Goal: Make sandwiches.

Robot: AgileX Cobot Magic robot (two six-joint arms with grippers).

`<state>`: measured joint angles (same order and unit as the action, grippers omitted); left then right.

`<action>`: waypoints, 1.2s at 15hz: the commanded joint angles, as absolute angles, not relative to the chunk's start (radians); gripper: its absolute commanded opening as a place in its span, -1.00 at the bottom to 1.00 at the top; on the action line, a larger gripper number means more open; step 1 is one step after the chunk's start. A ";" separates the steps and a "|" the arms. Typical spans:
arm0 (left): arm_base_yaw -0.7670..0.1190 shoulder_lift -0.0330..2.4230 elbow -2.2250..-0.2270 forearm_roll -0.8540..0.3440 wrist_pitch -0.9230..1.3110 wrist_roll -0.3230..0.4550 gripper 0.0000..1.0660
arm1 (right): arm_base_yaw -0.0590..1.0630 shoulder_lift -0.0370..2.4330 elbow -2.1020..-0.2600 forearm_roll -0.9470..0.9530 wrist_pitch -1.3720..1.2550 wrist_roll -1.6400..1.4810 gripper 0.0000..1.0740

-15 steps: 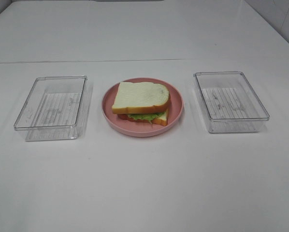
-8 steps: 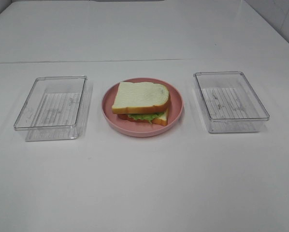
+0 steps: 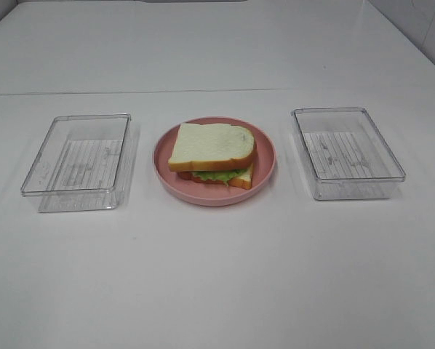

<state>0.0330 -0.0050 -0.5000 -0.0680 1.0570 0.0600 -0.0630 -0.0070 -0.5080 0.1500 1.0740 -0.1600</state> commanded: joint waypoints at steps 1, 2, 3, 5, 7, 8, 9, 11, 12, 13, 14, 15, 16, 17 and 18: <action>0.035 -0.027 -0.498 -0.074 1.046 0.058 0.75 | -0.069 -0.020 -0.506 0.148 1.067 -0.166 0.42; 0.035 -0.027 -0.498 -0.074 1.046 0.058 0.75 | -0.069 -0.020 -0.506 0.148 1.067 -0.166 0.42; 0.035 -0.027 -0.498 -0.074 1.046 0.058 0.75 | -0.069 -0.020 -0.506 0.148 1.067 -0.166 0.42; 0.035 -0.027 -0.498 -0.074 1.046 0.061 0.75 | -0.069 -0.020 -0.506 0.148 1.067 -0.166 0.42; 0.035 -0.027 -0.498 -0.075 1.046 0.063 0.75 | -0.069 -0.020 -0.506 0.148 1.067 -0.166 0.42; 0.035 -0.027 -0.498 -0.075 1.046 0.063 0.75 | -0.069 -0.020 -0.506 0.148 1.067 -0.166 0.42; 0.035 -0.027 -0.498 -0.075 1.046 0.062 0.75 | -0.069 -0.020 -0.506 0.148 1.067 -0.166 0.42; 0.035 -0.027 -0.498 -0.075 1.046 0.062 0.75 | -0.069 -0.020 -0.506 0.148 1.067 -0.166 0.42; 0.035 -0.027 -0.498 -0.075 1.046 0.062 0.75 | -0.069 -0.020 -0.506 0.148 1.067 -0.166 0.42; 0.035 -0.027 -0.498 -0.075 1.046 0.062 0.75 | -0.069 -0.020 -0.506 0.148 1.067 -0.166 0.42; 0.035 -0.027 -0.498 -0.075 1.046 0.062 0.75 | -0.069 -0.020 -0.506 0.148 1.067 -0.166 0.42; 0.035 -0.027 -0.498 -0.075 1.046 0.062 0.75 | -0.069 -0.020 -0.506 0.148 1.067 -0.166 0.42; 0.035 -0.027 -0.498 -0.075 1.046 0.062 0.75 | -0.069 -0.020 -0.506 0.148 1.067 -0.166 0.42; 0.035 -0.027 -0.498 -0.075 1.046 0.062 0.75 | -0.069 -0.020 -0.506 0.148 1.067 -0.166 0.42; 0.035 -0.027 -0.498 -0.075 1.046 0.062 0.75 | -0.069 -0.020 -0.506 0.148 1.067 -0.166 0.42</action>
<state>0.0330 -0.0050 -0.5000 -0.0680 1.0570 0.0610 -0.0630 -0.0070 -0.5080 0.1500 1.0740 -0.1600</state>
